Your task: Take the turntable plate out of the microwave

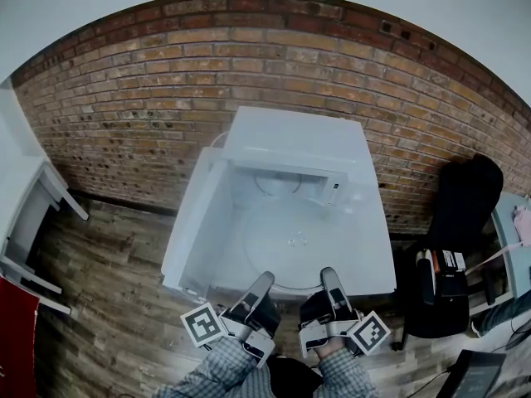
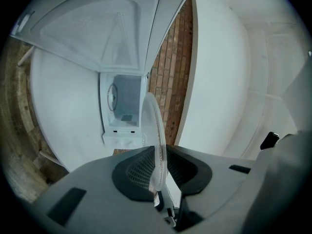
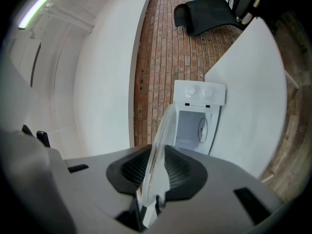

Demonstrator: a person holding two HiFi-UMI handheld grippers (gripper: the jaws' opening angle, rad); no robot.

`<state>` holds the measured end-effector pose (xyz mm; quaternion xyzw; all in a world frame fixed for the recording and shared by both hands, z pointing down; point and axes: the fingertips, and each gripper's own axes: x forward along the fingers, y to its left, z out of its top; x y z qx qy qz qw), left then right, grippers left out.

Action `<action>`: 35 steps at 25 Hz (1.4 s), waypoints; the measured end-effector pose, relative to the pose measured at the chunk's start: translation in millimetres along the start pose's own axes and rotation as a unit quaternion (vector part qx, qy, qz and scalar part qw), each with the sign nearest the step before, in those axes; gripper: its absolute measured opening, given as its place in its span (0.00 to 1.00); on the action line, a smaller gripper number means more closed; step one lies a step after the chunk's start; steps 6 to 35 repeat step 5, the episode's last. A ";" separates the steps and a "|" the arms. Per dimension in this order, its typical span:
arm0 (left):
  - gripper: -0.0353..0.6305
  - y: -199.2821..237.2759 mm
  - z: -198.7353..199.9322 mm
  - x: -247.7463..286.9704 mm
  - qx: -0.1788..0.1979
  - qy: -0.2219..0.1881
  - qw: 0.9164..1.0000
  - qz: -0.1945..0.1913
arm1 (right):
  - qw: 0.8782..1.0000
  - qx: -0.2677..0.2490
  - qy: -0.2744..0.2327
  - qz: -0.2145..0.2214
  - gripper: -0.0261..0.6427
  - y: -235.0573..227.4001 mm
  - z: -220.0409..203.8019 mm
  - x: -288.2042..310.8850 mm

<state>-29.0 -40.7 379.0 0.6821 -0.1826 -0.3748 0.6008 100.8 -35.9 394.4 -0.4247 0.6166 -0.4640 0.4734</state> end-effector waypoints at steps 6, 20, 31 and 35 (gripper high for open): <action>0.15 -0.5 1.0 -0.3 0.003 -0.002 1.000 0.000 | 1.000 0.004 0.001 -0.001 0.16 -1.2 -2.0 -0.1; 0.15 -0.5 1.0 -0.3 0.003 -0.002 1.000 0.000 | 1.000 0.004 0.001 -0.001 0.16 -1.2 -2.0 -0.1; 0.15 -0.5 1.0 -0.3 0.003 -0.002 1.000 0.000 | 1.000 0.004 0.001 -0.001 0.16 -1.2 -2.0 -0.1; 0.15 -0.5 1.0 -0.3 0.003 -0.002 1.000 0.000 | 1.000 0.004 0.001 -0.001 0.16 -1.2 -2.0 -0.1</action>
